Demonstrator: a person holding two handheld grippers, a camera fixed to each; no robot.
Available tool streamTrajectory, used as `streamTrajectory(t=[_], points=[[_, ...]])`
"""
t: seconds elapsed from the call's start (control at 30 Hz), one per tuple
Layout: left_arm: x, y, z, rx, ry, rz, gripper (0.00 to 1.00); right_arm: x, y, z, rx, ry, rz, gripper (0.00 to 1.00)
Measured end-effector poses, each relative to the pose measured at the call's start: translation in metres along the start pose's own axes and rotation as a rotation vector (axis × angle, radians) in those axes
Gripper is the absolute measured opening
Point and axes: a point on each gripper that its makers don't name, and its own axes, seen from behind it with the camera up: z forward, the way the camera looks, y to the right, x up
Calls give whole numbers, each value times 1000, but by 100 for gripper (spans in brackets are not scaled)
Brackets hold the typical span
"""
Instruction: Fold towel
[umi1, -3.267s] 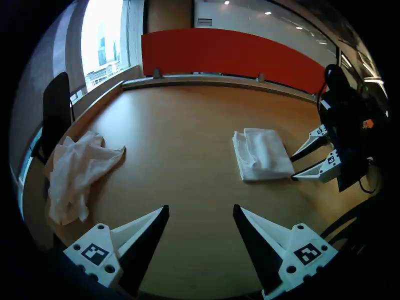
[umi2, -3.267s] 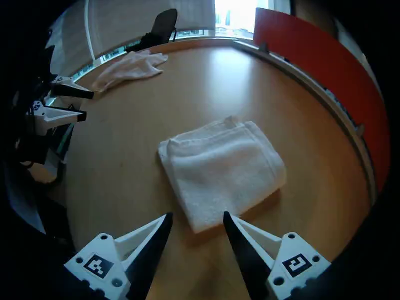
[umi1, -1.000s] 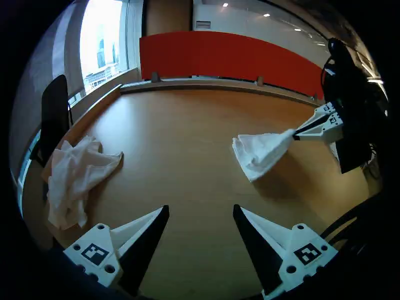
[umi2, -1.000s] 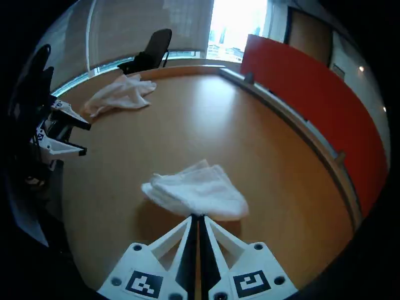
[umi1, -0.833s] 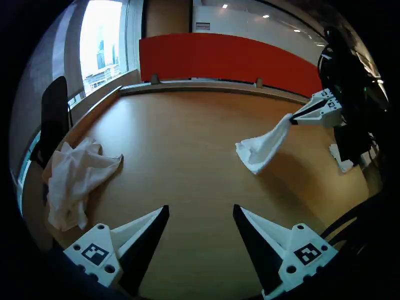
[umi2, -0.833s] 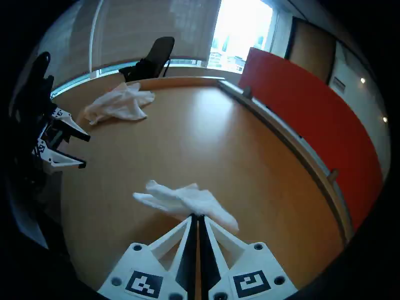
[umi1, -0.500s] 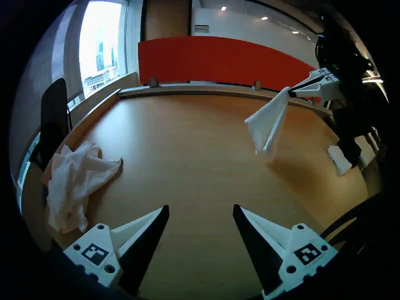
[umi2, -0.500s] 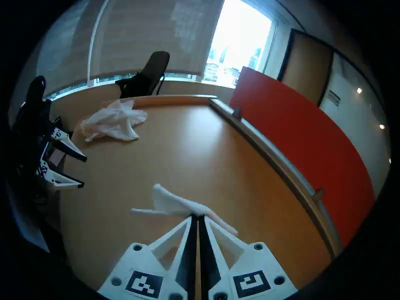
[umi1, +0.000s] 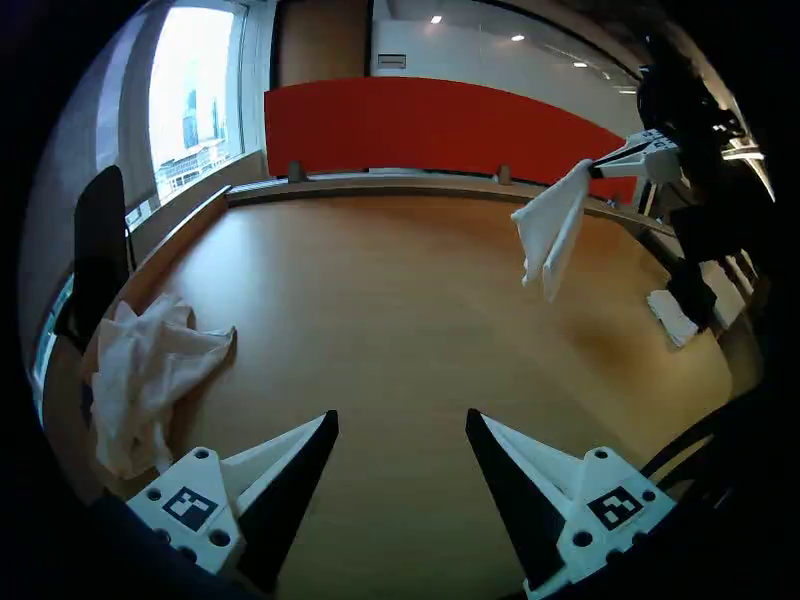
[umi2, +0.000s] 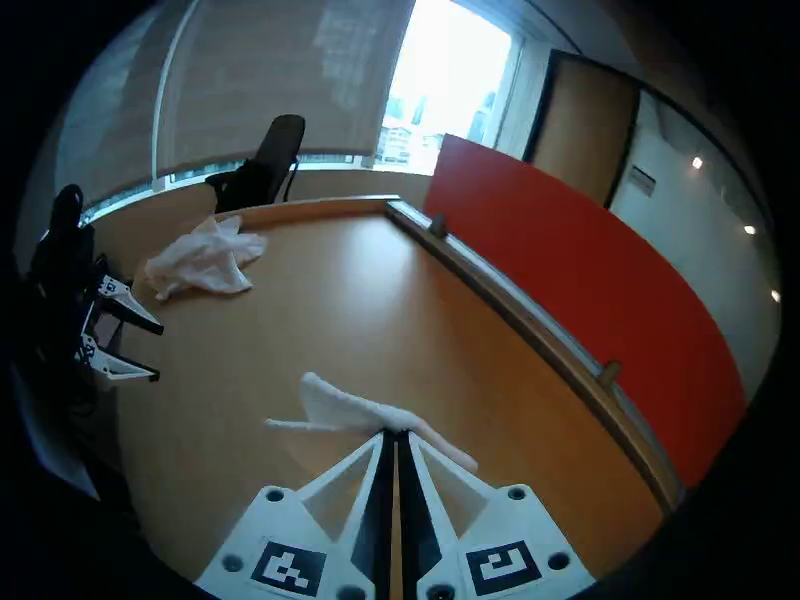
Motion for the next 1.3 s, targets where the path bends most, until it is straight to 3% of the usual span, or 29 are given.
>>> streamTrajectory(t=[0.27,0.63,1.3], points=[[3,3,3,-15,-1,17,95,-11,25,-20,-28,-7,41,2],[6,8,7,-28,-4,37,95,-50,65,-57,-95,-49,83,2],[17,23,16,-45,-14,86,95,-142,157,-129,-251,-148,194,2]])
